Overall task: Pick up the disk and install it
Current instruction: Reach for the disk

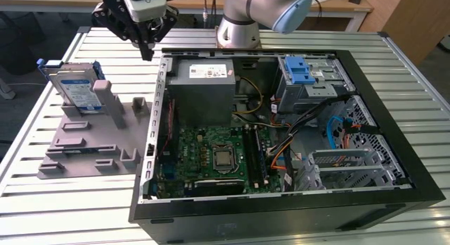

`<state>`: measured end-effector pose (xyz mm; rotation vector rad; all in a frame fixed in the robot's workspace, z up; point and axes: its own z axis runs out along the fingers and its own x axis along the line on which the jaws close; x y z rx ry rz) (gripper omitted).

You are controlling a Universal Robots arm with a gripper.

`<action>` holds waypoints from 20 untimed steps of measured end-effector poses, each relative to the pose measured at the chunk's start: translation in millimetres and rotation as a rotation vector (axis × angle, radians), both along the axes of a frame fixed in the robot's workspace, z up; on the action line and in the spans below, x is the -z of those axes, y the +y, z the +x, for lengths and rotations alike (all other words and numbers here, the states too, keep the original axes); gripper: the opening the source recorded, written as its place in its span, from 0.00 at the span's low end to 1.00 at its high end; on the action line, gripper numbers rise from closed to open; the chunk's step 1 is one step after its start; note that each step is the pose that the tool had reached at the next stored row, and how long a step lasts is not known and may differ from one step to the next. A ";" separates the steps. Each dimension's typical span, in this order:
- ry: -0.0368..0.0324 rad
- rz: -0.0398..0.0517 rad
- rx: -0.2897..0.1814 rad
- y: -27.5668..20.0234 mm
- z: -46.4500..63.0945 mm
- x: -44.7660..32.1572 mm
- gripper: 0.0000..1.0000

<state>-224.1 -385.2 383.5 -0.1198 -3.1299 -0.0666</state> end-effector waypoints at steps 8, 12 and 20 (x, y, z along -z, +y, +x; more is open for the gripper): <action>0.0000 0.0000 0.000 3.5 -10.7 0.5 0.11; 0.0001 -0.0001 0.000 4.5 -15.7 0.7 0.11; 0.0002 0.0000 0.000 4.9 -23.5 1.1 0.11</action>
